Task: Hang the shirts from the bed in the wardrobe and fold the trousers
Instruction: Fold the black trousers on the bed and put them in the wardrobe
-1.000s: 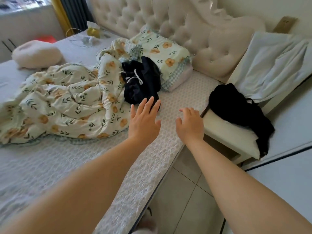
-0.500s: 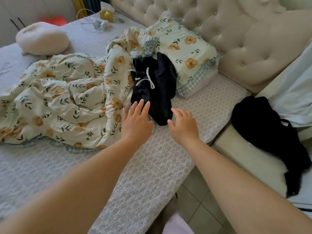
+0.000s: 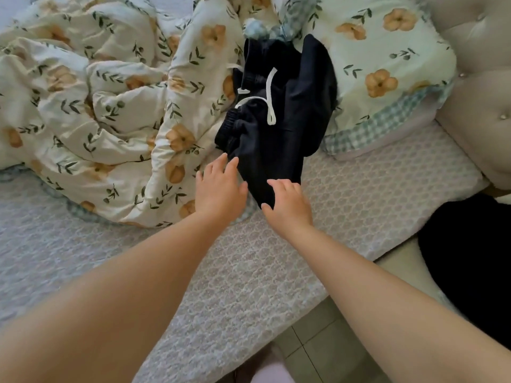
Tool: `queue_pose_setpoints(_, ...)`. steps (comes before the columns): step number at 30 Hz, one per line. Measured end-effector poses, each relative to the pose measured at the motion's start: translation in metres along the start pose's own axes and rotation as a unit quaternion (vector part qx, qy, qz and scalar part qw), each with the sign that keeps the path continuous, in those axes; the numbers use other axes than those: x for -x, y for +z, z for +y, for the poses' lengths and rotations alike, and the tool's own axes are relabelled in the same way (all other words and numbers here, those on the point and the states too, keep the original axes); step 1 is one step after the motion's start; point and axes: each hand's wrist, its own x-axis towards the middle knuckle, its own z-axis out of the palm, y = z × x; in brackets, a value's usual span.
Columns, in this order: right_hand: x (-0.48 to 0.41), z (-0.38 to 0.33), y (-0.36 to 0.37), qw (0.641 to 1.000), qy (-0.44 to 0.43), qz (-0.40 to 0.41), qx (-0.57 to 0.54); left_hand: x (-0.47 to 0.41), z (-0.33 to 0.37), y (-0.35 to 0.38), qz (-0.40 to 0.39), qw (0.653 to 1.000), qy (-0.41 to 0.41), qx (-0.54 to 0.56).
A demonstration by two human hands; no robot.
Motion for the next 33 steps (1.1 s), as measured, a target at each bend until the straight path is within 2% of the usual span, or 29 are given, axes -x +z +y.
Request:
queue_pose_setpoints(2, -0.022, 0.004, 0.019, 1.000, -0.007, -0.002, 0.019, -0.019, 0.001, 0.017, -0.008, 0.999, -0.017, 0.043)
queue_pose_setpoints(6, -0.060, 0.004, 0.052, 0.998, 0.047, 0.021, 0.026, -0.049, -0.004, 0.050, -0.031, 0.990, -0.053, 0.126)
queue_pose_setpoints(10, -0.091, 0.007, 0.070, 0.992, 0.073, 0.045, 0.091, -0.061, -0.017, 0.072, -0.039, 0.992, -0.039, 0.110)
queue_pose_setpoints(13, -0.103, 0.013, 0.067, 0.992, 0.043, 0.043, 0.112, -0.065, -0.022, 0.080, -0.057, 0.990, -0.047, 0.121)
queue_pose_setpoints(15, -0.101, 0.016, 0.064, 0.996, 0.029, 0.032, 0.079, -0.068, -0.024, 0.082, -0.065, 0.979, -0.089, 0.170)
queue_pose_setpoints(17, -0.092, 0.016, 0.062, 0.999, 0.049, 0.010, -0.006, -0.074, -0.023, 0.082, -0.078, 0.942, -0.174, 0.275)
queue_pose_setpoints(19, -0.080, 0.015, 0.062, 0.991, 0.071, 0.005, -0.115, -0.078, -0.021, 0.081, -0.096, 0.868, -0.266, 0.408)
queue_pose_setpoints(21, -0.065, 0.012, 0.061, 0.973, 0.098, 0.007, -0.210, -0.074, -0.018, 0.080, -0.108, 0.791, -0.325, 0.507)
queue_pose_setpoints(27, -0.027, -0.002, 0.053, 0.937, 0.097, 0.018, -0.335, -0.064, -0.013, 0.073, -0.126, 0.641, -0.331, 0.681)
queue_pose_setpoints(29, -0.014, -0.004, 0.050, 0.936, 0.082, 0.009, -0.343, -0.065, -0.006, 0.065, -0.125, 0.606, -0.330, 0.713)
queue_pose_setpoints(33, 0.007, -0.002, 0.045, 0.929, 0.066, -0.005, -0.363, -0.067, 0.000, 0.048, -0.109, 0.581, -0.348, 0.728)
